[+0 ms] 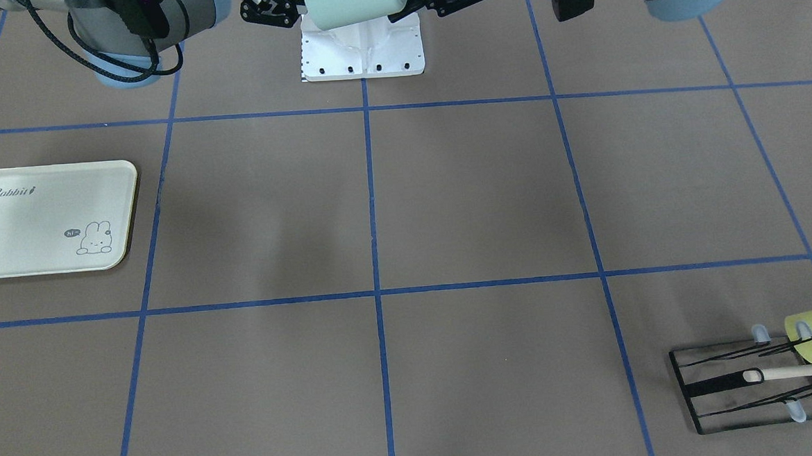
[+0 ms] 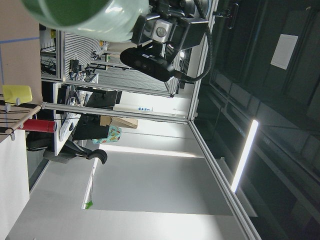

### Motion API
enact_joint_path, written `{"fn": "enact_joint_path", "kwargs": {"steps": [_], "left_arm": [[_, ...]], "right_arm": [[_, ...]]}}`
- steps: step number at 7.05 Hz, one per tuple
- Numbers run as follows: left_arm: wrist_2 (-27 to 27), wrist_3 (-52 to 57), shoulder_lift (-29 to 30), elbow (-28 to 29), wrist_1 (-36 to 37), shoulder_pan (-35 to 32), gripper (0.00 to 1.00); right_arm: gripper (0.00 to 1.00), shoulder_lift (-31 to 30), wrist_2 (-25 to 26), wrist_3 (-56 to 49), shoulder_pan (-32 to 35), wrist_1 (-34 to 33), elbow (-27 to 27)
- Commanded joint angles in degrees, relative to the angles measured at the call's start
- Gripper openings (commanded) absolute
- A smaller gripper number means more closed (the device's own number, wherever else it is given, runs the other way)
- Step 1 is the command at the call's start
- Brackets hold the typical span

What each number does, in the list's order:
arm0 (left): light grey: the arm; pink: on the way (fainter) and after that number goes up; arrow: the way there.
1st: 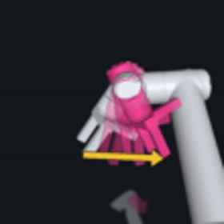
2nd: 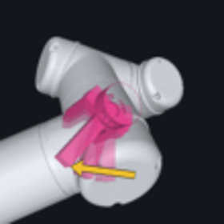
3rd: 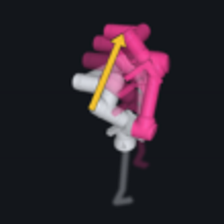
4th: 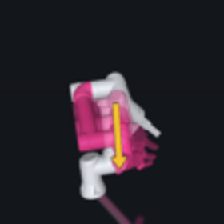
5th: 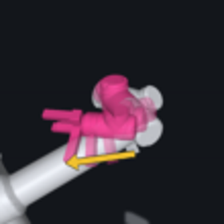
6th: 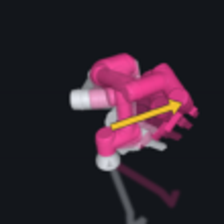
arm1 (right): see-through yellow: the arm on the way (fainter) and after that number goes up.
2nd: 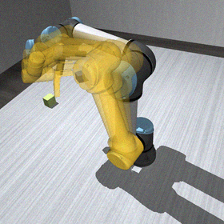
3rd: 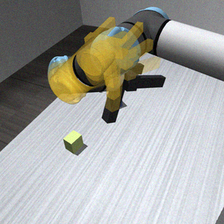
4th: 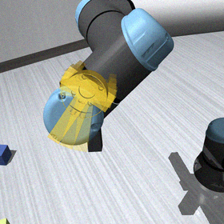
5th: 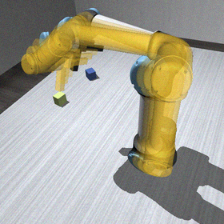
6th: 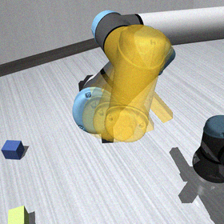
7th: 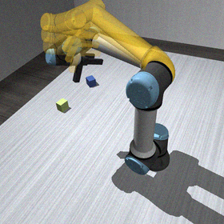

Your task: Left arm grabs green cup and hands to right arm on tray

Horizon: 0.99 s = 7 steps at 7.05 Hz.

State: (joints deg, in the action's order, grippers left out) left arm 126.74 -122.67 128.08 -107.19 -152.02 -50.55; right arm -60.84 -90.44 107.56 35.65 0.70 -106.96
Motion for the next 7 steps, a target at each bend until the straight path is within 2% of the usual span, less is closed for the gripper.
{"fn": "enact_joint_path", "kwargs": {"steps": [1,4,5,6,7], "left_arm": [[0.0,0.0,0.2,-0.1,0.0,0.1,0.0],[0.0,-0.4,0.1,-0.6,0.0,0.1,0.0],[0.0,-0.3,0.1,-0.6,0.0,0.2,0.0],[0.0,-0.2,0.1,-0.6,0.0,0.2,0.0],[0.0,-0.1,0.1,-0.5,0.0,0.2,0.0]], "right_arm": [[0.75,-0.1,-0.1,-0.2,-0.2,-0.1,0.0],[0.75,-0.2,-0.1,-0.3,-0.4,-0.1,0.0],[0.68,-0.2,-0.1,0.0,-0.4,-0.1,0.0],[0.39,-0.2,-0.1,-0.2,-0.4,-0.1,0.0],[0.02,-0.2,-0.2,-0.2,-0.4,-0.2,0.0]]}}
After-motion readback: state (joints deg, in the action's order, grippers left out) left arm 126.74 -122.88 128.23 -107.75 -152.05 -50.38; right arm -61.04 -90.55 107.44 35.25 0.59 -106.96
